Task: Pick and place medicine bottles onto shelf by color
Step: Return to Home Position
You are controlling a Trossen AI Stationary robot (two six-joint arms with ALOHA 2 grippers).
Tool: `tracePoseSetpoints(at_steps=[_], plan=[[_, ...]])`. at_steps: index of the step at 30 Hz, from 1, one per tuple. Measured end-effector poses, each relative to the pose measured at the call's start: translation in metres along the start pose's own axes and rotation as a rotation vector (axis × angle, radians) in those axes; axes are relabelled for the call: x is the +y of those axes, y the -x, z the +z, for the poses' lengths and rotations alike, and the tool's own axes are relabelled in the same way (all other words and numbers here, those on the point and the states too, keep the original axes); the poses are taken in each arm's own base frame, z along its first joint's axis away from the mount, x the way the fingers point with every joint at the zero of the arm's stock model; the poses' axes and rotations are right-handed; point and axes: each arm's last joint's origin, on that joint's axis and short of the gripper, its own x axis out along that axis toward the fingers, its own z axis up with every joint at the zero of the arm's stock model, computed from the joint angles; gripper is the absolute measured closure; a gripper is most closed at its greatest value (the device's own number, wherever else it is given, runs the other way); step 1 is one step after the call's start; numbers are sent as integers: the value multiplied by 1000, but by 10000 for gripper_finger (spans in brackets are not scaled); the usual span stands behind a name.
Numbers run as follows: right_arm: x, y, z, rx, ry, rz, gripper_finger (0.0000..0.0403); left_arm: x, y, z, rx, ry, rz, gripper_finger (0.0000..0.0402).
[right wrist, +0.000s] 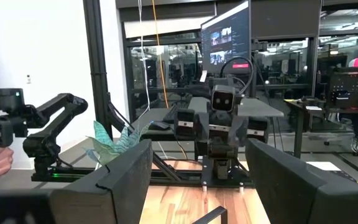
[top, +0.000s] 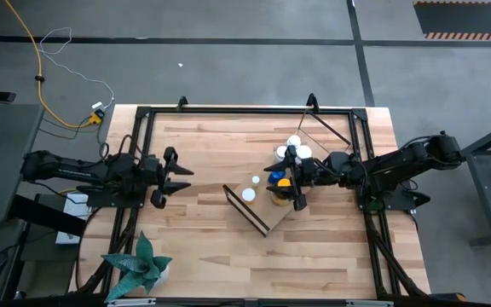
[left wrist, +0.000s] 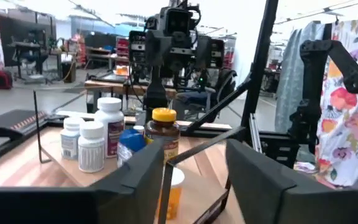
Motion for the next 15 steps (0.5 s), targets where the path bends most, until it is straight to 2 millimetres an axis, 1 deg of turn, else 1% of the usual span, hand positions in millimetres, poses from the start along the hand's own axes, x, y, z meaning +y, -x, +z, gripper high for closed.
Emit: tracePoseSetpoints(at_steps=[3,7,8,10,15], plan=[[0,0,0,0,0,0,153,-1,4,1,-29,-25,12,284],[0,0,0,0,-5,0,153,1,10,7,-87,-63,18,379],[0,0,0,0,-15,0,153,1,12,7,-83,-63,17,389],[0,0,0,0,-27,0,153,2,14,3,-60,-51,19,389],[0,0,0,0,-53,0,153,6,17,-23,-39,-22,31,399]])
